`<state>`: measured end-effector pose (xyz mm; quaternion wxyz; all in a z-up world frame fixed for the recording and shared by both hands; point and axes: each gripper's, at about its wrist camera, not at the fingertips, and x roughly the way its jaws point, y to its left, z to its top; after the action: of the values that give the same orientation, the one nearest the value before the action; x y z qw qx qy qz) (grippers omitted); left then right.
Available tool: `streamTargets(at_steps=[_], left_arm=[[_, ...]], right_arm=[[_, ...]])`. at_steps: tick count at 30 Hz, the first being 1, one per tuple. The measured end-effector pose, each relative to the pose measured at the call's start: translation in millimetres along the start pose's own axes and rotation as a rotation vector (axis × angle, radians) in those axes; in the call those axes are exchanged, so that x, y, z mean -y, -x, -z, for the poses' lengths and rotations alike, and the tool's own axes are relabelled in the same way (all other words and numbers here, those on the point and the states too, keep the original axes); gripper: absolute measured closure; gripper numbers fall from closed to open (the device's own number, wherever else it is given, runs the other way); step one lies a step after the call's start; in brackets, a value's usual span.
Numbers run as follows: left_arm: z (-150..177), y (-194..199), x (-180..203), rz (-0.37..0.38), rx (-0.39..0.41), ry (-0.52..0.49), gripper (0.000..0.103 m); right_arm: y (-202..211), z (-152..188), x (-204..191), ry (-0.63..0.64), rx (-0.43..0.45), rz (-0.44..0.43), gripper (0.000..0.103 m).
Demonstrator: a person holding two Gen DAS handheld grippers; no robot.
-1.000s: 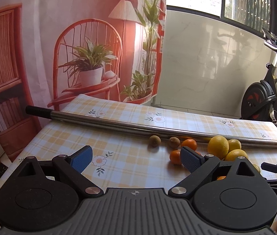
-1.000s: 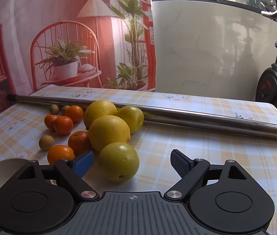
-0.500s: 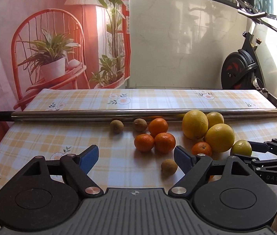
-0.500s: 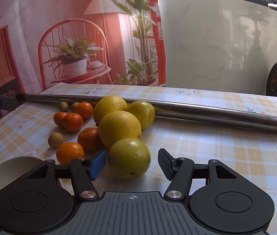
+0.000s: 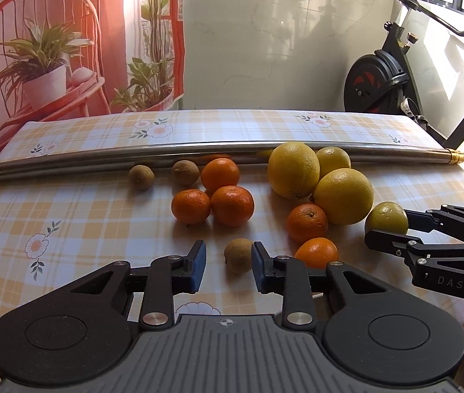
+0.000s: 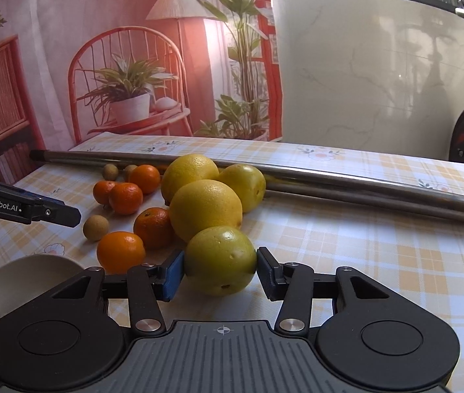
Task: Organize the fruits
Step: 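Close the left tool on the brown kiwi while the right tool grips the yellow grapefruit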
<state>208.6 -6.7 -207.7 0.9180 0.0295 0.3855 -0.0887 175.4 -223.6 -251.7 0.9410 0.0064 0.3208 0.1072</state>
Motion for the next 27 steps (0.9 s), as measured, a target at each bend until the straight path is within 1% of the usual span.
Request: streamTargets(at_steps=[3, 6, 16, 17, 22, 27], left_arm=[[-2.2, -4.2, 1.5, 0.026, -0.006, 0.015, 0.071], [-4.1, -11.3, 1.0, 0.054, -0.029, 0.044, 0.071], [-2.8, -31.7, -0.3, 0.053, -0.078, 0.088, 0.072], [-2.2, -32.7, -0.5, 0.051, -0.076, 0.086, 0.076], [0.5, -26.0, -0.5, 0.034, -0.036, 0.074, 0.076], [3.1, -0.4, -1.4, 0.036, 0.006, 0.064, 0.076]], right_arm=[[0.3, 0.0, 0.2, -0.004, 0.001, 0.000, 0.059], [0.4, 0.0, 0.5, -0.004, 0.001, 0.000, 0.059], [0.9, 0.2, 2.1, -0.011, 0.003, -0.001, 0.059], [0.9, 0.2, 2.1, -0.011, 0.003, 0.000, 0.059], [1.7, 0.1, 2.8, -0.018, 0.004, -0.004, 0.059], [4.8, 0.7, 3.7, -0.022, 0.020, -0.014, 0.059]])
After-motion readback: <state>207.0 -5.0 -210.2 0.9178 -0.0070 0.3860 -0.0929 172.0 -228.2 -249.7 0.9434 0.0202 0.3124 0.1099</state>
